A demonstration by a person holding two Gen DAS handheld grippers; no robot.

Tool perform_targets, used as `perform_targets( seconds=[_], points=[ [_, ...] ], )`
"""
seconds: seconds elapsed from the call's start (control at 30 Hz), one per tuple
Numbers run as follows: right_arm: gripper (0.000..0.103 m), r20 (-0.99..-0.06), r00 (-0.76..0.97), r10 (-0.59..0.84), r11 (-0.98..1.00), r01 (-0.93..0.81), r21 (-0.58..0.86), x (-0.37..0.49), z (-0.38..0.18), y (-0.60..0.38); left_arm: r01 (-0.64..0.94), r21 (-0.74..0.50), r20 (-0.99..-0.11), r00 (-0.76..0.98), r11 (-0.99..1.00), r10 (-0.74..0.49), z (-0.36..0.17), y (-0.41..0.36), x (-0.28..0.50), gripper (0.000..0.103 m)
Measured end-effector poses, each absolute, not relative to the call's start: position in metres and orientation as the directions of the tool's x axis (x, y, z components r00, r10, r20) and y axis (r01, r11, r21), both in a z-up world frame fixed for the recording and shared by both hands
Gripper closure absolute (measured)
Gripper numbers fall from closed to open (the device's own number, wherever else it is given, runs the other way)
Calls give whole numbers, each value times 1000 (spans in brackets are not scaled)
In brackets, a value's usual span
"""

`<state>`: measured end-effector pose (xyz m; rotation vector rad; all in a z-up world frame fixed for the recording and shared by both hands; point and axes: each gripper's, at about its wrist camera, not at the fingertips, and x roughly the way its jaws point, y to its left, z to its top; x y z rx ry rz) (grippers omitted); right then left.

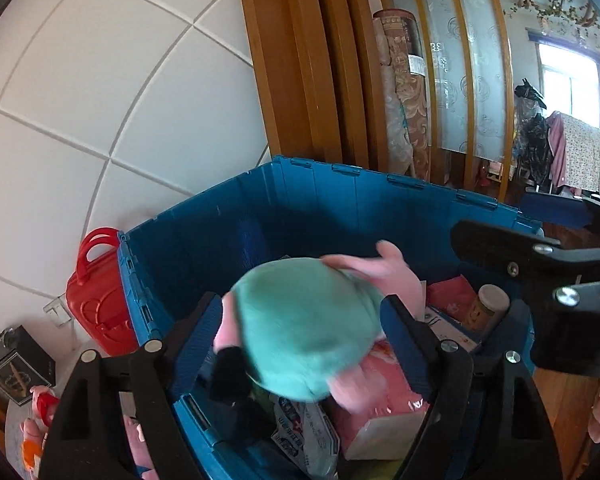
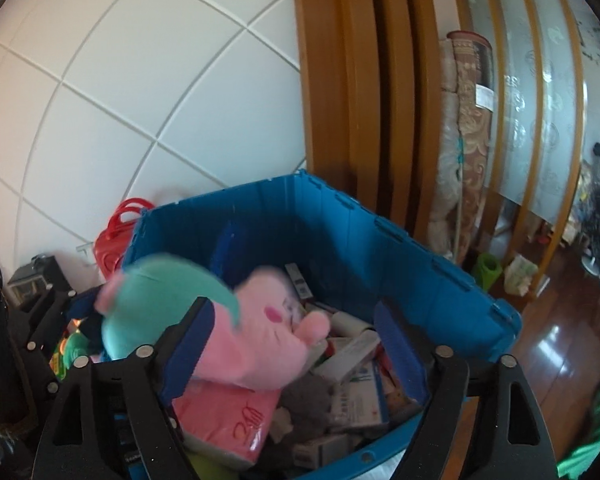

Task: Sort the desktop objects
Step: 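Carry the pig plush into the blue crate and open the right gripper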

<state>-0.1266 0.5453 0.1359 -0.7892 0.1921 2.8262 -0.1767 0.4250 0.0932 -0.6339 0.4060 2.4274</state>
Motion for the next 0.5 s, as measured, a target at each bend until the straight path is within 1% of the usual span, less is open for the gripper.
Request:
perform_targets(
  seconds=[0.1, 0.2, 0.5],
  points=[
    [8, -537, -821, 194, -964, -261, 50, -128, 129, 545, -598, 137, -524, -720, -790, 455, 94, 416, -175, 22],
    [0, -544, -815, 200, -962, -269, 50, -124, 124, 544, -584, 143, -514, -734, -799, 444, 92, 406, -170, 22],
    [0, -514, -829, 219, -957, -286, 53, -101, 129, 526, -513, 85, -471, -776, -854, 419, 93, 342, -159, 18]
  ],
)
